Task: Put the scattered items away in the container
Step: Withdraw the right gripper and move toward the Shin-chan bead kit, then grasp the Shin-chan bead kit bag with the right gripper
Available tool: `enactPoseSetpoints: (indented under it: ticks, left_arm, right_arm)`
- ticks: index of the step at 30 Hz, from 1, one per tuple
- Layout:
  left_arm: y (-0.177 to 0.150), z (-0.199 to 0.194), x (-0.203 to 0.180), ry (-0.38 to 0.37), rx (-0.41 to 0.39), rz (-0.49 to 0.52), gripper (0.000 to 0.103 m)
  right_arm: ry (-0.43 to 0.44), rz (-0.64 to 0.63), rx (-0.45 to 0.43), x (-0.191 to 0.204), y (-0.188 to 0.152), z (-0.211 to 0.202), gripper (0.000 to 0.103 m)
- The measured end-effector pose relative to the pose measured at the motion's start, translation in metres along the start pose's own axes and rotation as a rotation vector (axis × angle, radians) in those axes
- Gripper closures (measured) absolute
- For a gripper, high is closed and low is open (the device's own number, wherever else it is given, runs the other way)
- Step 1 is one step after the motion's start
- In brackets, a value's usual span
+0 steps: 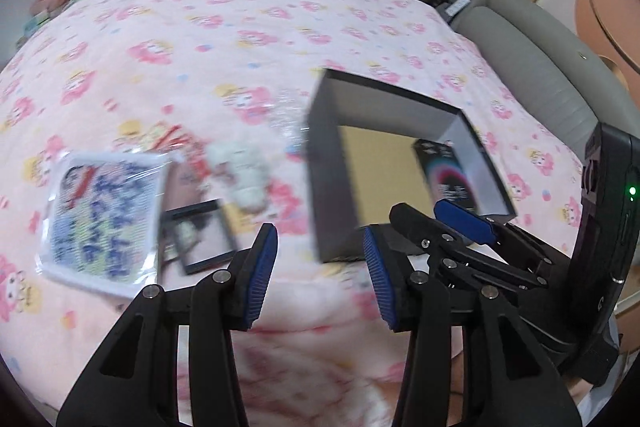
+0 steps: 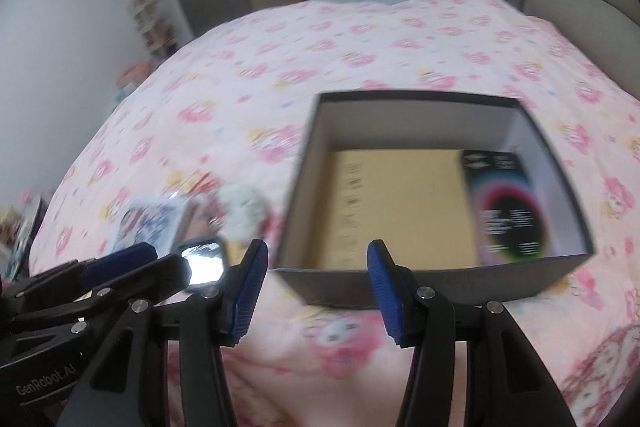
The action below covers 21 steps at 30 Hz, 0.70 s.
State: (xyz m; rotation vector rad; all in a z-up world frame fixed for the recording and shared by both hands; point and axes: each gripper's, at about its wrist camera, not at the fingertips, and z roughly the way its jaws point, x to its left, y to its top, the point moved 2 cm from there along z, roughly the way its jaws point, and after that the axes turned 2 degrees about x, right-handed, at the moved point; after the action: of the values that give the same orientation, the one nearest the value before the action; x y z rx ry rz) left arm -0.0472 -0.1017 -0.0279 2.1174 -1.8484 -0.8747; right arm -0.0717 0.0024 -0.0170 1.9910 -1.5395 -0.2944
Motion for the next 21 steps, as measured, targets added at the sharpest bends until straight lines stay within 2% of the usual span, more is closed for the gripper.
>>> enactPoseSetpoints:
  ticks: [6, 11, 15, 19, 21]
  left_arm:
    - [-0.02, -0.011, 0.065, 0.015, -0.001, -0.135, 0.058]
    - [-0.03, -0.014, 0.11, 0.064, -0.004, -0.214, 0.056]
    - [-0.038, -0.009, 0.152, 0.089, 0.015, -0.315, 0.056]
    - [-0.055, 0.008, 0.199, 0.119, 0.09, -0.431, 0.056]
    - [-0.063, 0.016, 0.214, 0.109, 0.122, -0.458, 0.056]
  right_arm:
    - [0.101, -0.113, 0.103, 0.06, -0.008, 0.036, 0.055]
    - [0.201, -0.143, 0.194, 0.096, -0.011, 0.066, 0.055]
    - [0.212, -0.17, 0.265, 0.114, -0.017, 0.092, 0.055]
    - [0.216, -0.195, 0.297, 0.122, -0.01, 0.117, 0.055]
    - [0.209, -0.219, 0.296, 0.13, 0.001, 0.131, 0.055]
